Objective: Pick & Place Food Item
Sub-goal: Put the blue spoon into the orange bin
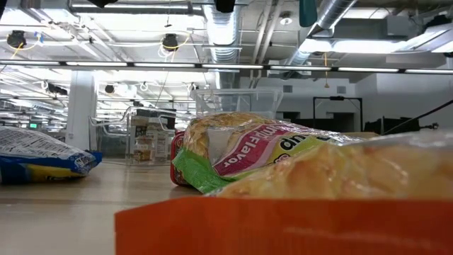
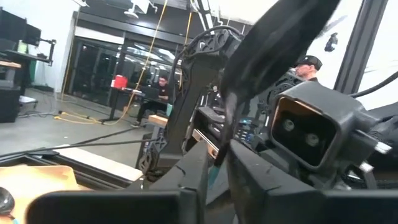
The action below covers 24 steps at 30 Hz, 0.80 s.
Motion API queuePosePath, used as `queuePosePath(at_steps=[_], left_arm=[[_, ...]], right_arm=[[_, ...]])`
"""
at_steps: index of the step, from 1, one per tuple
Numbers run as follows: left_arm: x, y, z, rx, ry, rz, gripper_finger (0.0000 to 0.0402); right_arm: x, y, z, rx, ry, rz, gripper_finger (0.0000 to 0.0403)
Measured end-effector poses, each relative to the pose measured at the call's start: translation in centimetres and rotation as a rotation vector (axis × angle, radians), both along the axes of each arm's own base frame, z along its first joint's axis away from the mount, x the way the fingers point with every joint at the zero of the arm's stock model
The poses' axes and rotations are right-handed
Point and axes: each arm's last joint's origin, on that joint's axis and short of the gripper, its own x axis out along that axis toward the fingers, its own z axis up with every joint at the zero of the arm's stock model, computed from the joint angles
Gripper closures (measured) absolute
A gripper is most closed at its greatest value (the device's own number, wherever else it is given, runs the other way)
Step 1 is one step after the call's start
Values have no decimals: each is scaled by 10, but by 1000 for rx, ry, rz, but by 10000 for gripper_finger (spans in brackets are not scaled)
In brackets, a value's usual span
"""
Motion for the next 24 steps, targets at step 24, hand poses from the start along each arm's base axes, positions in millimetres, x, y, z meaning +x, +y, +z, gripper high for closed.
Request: queuePosePath(at_steps=[24], left_arm=[[-20, -40, -2, 201, 208, -164, 273]], right_arm=[[-58, 10, 37, 32, -66, 91, 402]])
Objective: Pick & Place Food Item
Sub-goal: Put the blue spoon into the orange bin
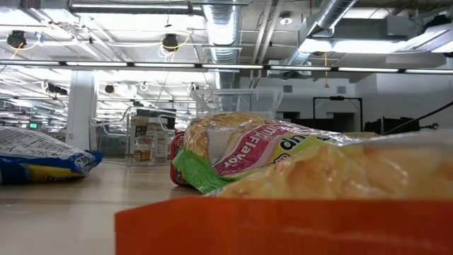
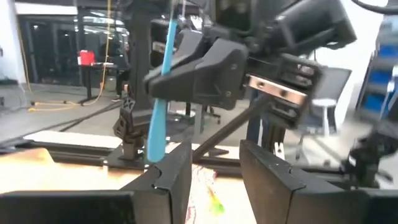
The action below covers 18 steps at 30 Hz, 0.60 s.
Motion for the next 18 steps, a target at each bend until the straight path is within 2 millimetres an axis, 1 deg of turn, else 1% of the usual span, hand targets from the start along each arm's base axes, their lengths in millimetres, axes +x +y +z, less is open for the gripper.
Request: queuePosePath(at_steps=[4, 6, 10, 12, 15, 18], left_arm=[[-16, -2, 22, 82, 77, -24, 274], [-26, 0, 36, 113, 119, -43, 274], [-50, 7, 61, 163, 203, -63, 272], [-61, 11, 71, 153, 232, -72, 272], [-75, 15, 79, 118, 245, -87, 275], [-89, 18, 76, 117, 249, -103, 278]], right_arm=[[-15, -3, -2, 23, 27, 14, 402], [-22, -6, -4, 29, 34, 7, 400], [-32, -14, -7, 58, 22, -24, 399], [-35, -17, -7, 68, 17, -36, 398], [-38, -18, -7, 72, 10, -40, 397], [-40, -19, -7, 76, 6, -44, 397]])
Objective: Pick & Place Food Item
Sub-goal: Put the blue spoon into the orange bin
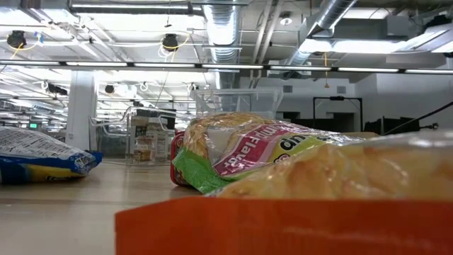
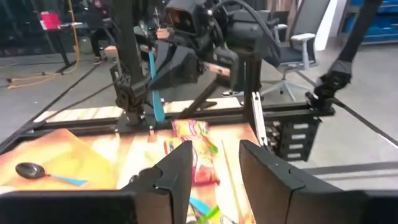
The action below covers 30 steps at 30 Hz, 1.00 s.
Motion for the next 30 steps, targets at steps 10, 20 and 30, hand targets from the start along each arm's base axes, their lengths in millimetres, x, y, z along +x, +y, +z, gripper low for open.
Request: queuePosePath(at_steps=[10, 20, 30], left_arm=[[-24, 18, -5, -92, -95, 1, 277], [-30, 22, -5, -134, -154, 0, 275], [-30, 22, -7, -153, -144, 0, 278]], right_arm=[[0, -12, -9, -4, -55, -48, 396], [19, -66, -22, 43, -22, -322, 395], [29, -131, 4, 188, 41, -589, 395]])
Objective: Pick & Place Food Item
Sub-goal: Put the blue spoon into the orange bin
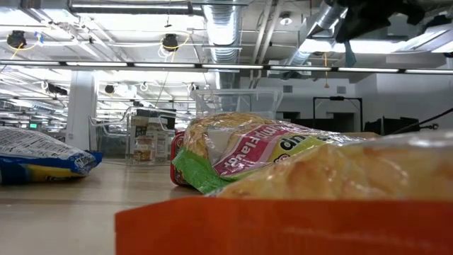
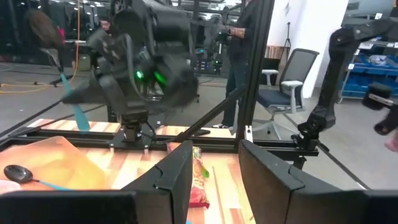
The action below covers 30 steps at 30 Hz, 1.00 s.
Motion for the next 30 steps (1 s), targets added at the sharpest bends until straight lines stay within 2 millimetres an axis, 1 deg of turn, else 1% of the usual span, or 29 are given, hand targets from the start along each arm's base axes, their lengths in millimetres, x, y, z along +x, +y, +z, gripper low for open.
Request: queuePosePath(at_steps=[3, 8, 11, 13, 16, 21, 26, 30], left_arm=[[0, 0, 0, 1, 2, 0, 276], [0, 0, 0, 2, 2, 0, 275], [0, 0, 0, 1, 2, 0, 276], [0, 0, 0, 2, 3, 0, 277], [0, 0, 0, 2, 3, 0, 276], [0, 0, -1, 7, 9, 0, 273], [0, 0, -1, 8, 9, 0, 274], [0, 0, -1, 8, 9, 0, 277]], right_arm=[[-3, -13, 9, 70, 51, -10, 397], [-4, -33, 23, 163, 116, 27, 398], [-3, -46, 25, 210, 147, 38, 398], [-5, -56, 24, 233, 132, 37, 398], [-11, -72, 10, 274, 105, 26, 398], [-28, -96, -21, 341, 10, 6, 398], [-39, -113, -50, 440, -87, 34, 398], [-43, -124, -72, 491, -132, 28, 398]])
